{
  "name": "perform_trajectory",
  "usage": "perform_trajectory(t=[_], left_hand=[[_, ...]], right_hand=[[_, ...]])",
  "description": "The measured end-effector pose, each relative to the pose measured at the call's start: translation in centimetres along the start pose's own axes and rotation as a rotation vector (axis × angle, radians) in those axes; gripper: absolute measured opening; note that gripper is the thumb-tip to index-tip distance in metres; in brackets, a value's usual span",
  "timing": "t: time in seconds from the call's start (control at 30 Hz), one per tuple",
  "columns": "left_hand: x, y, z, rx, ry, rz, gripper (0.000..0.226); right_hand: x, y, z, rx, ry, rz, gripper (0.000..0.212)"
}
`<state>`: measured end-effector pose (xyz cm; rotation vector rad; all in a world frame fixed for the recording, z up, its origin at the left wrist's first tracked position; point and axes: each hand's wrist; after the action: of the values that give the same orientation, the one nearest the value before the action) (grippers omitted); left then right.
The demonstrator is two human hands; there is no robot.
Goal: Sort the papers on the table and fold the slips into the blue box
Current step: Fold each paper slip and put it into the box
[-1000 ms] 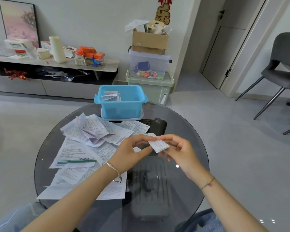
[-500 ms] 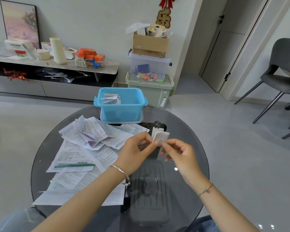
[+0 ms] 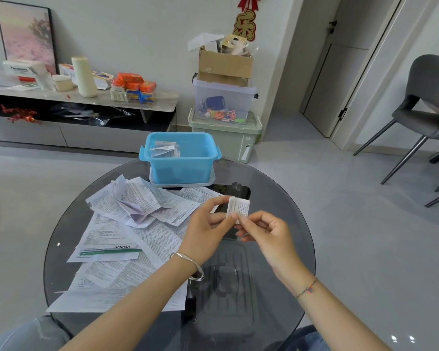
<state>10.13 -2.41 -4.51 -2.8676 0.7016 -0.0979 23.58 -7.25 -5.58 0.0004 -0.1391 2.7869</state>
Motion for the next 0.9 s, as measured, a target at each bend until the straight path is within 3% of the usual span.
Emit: perform_trajectory(t=[0.13,0.3,0.47,0.9], left_hand=[[-0.8,-0.5,0.2,-0.033,-0.074,0.013,0.005],[-1.6,-0.7,0.5,-0.081,-0.086,-0.007,0.018],[-1.1,-0.3,0.7,-0.178,0.105,-0.05,0.017],[-3.1,-2.0,-0.2,-0.105,-0.183,0.115,0.008]], right_hand=[[-0.2,0.0,0.0,0.016,0.087,0.063,0.012],[0.1,0.1,-0.1,0.047,0.074,0.069,0.011],[0.1,0.1,-0.1,0.061,0.138,0.079,0.019],[-0.3,0.0,0.6,0.077,0.169,0.141,0.016]])
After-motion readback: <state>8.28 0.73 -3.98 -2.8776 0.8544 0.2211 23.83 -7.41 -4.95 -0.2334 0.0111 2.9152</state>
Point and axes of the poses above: each hand's wrist, its own y-axis away from the middle knuckle, its own x-axis out of the palm, z = x × y
